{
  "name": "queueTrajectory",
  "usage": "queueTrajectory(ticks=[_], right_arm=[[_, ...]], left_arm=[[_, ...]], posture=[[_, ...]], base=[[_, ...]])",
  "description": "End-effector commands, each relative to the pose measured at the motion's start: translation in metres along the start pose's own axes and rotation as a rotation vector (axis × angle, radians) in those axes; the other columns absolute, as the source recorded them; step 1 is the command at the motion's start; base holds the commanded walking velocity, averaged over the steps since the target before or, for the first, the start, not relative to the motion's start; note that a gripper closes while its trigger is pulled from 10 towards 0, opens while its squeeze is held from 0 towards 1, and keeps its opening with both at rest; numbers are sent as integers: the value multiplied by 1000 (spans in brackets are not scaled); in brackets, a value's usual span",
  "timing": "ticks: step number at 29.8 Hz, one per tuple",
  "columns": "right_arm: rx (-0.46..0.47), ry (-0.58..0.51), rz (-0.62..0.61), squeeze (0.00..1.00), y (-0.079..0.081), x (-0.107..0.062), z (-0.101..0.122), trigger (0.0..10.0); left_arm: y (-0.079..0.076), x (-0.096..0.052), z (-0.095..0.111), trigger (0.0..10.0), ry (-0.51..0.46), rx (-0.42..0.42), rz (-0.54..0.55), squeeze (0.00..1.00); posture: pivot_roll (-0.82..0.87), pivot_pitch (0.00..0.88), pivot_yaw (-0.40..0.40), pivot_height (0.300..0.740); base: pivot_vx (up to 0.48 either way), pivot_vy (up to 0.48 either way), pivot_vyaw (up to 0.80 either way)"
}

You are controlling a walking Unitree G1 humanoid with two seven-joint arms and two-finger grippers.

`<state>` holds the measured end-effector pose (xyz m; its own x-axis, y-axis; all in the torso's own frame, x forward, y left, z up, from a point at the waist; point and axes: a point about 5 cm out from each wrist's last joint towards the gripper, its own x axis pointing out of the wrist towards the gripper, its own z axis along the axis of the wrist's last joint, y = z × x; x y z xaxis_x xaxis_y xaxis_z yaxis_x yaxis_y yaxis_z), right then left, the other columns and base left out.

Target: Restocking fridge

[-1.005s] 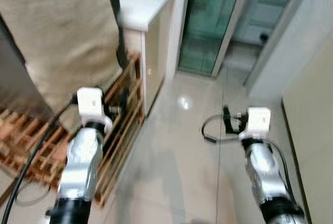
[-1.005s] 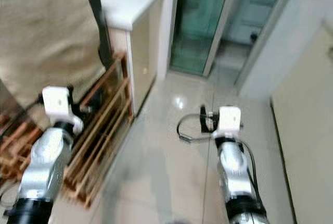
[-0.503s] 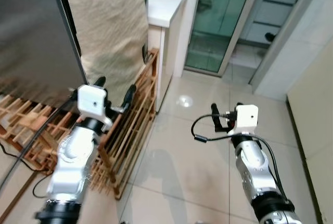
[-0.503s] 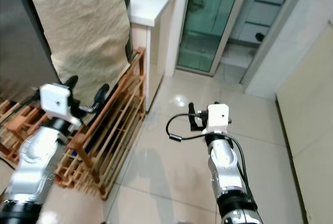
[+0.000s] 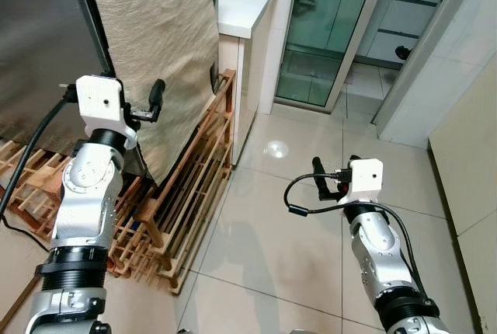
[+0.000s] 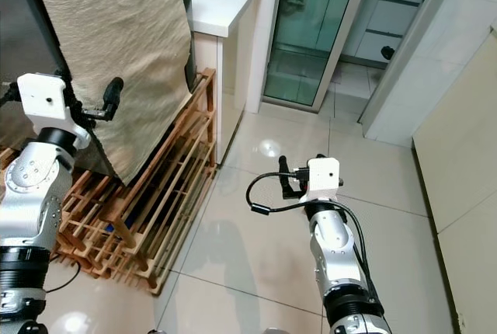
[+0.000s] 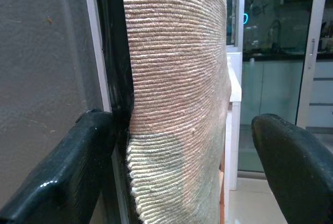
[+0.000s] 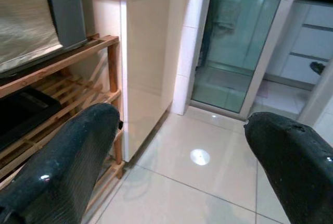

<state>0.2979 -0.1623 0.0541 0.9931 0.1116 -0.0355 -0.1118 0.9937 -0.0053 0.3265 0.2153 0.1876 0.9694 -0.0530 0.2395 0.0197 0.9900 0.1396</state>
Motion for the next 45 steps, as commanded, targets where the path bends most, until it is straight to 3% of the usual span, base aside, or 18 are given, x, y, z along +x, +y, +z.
queueTrajectory(ticks=[1,11,15,17,20,21,22,23,25,27,29,34,36,38,40,43,44,45], right_arm=[[4,8,0,0,-1,-3,-2,10000],[12,10,18,0,0,0,-1,10000],[12,10,93,0,7,-1,0,10000],[12,10,93,0,7,-1,0,10000],[19,9,103,0,7,-2,0,10000],[53,22,136,0,12,-6,-2,10000],[53,22,136,0,12,-6,-2,10000],[64,29,150,0,15,-7,-3,10000],[64,29,150,0,15,-7,-3,10000],[70,39,169,0,18,-11,-6,10000],[69,46,176,0,18,-15,-8,10000],[69,86,216,0,23,-28,-17,10000],[72,99,242,0,28,-32,-19,10000],[83,106,245,0,30,-32,-20,10000],[87,108,243,0,30,-32,-20,10000],[100,108,227,0,26,-27,-18,10000],[100,108,227,0,26,-27,-18,10000],[103,107,222,0,25,-25,-17,10000]], left_arm=[[-5,1,-6,10000,44,-19,-14,0],[-43,16,-16,10000,123,-103,-147,0],[-111,38,-7,10000,120,-221,-414,0],[-111,38,-7,10000,120,-221,-414,0],[-139,45,4,10000,84,-252,-499,0],[-191,45,27,10000,23,-331,-671,0],[-191,45,27,10000,23,-331,-671,0],[-213,41,39,10000,-4,-374,-752,0],[-213,41,39,10000,-4,-374,-752,0],[-241,30,61,10000,-62,-470,-894,0],[-251,24,73,10000,-107,-528,-969,0],[-230,28,73,10000,-148,-548,-941,0],[-201,37,58,10000,-128,-506,-849,0],[-152,41,34,10000,-84,-412,-702,0],[-137,41,28,10000,-68,-383,-662,0],[-70,26,1,10000,11,-289,-519,0],[-70,26,1,10000,11,-289,-519,0],[-51,18,-6,10000,35,-257,-487,0]], posture=[[-119,0,-25,740],[-109,0,-27,740],[-140,0,-10,740],[-140,0,-10,740],[-162,0,1,740],[-195,0,20,740],[-195,0,20,740],[-208,0,24,740],[-208,0,24,740],[-225,0,31,740],[-228,0,33,740],[-221,0,24,740],[-214,0,24,740],[-184,0,13,740],[-184,0,13,740],[-128,0,0,740],[-128,0,0,740],[-128,0,0,740]], base=[[0,0,0],[0,0,0],[0,0,0],[0,0,0],[0,0,0],[0,0,0],[0,0,0],[0,0,0],[0,0,0],[0,0,0],[0,0,0],[0,0,0],[0,0,0],[0,0,0],[0,0,0],[0,0,0],[0,0,0],[0,0,0]])
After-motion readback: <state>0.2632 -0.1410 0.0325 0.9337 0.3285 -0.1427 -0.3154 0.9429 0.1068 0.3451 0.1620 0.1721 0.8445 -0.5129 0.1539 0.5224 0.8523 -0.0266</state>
